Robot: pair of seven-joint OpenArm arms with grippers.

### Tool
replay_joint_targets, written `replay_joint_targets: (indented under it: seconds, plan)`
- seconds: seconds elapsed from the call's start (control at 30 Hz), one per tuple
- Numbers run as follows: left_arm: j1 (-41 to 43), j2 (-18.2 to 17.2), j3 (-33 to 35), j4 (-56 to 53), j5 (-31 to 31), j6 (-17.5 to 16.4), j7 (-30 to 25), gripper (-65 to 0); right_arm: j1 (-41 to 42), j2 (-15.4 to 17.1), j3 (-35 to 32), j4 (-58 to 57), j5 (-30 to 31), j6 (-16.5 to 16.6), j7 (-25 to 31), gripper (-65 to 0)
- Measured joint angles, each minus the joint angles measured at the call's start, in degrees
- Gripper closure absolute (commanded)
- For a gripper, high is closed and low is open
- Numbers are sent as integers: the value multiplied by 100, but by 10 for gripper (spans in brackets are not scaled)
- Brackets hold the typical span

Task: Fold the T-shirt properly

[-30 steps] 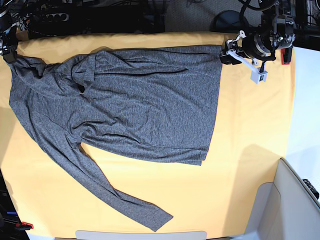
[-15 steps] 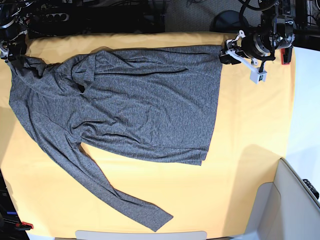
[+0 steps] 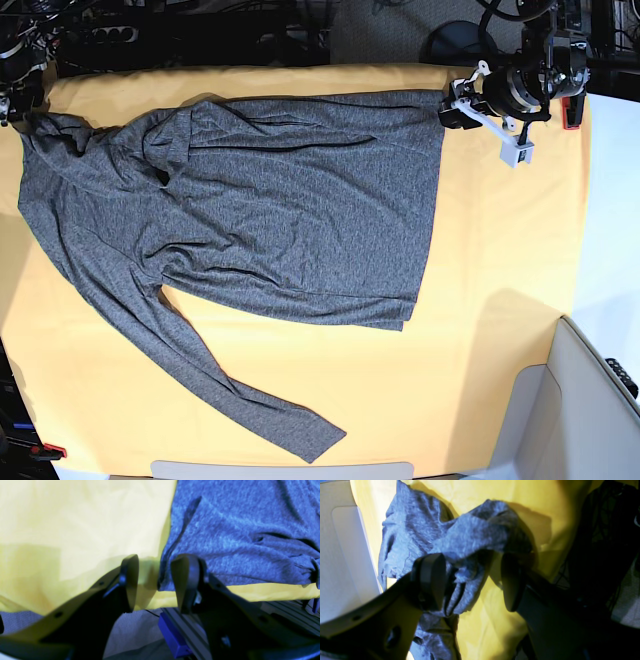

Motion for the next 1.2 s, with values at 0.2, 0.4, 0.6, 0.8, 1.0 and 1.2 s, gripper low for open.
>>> replay_joint_targets:
  seconds: [0.2,0.4,0.6,0.8,1.0,1.2]
  plan:
    - [-15,20,17,-238,-2,0,-9,-253,79,9,-7,0,-101,-4,0,-299]
    - [-37,94,17,-409,-109,-44,-70,-254,236,138,-48,-4,-538,-26,-15,-182]
    - [-46,131,46,-411,-105,-44,-118,-254,249,116,-48,-11,-560,-22,-22,-182]
    - [-238,127,345,-420,20,-2,-138,-255,249,116,-48,-11,-564,-22,-22,-182]
    - [-236,94,350,-420,-9,-22,-151,-274,249,118,-48,-11,-560,-20,-22,-182]
    - [-269,92,656,-402,66,-17,-195,-258,264,114,-48,-11,-560,-20,-22,-179]
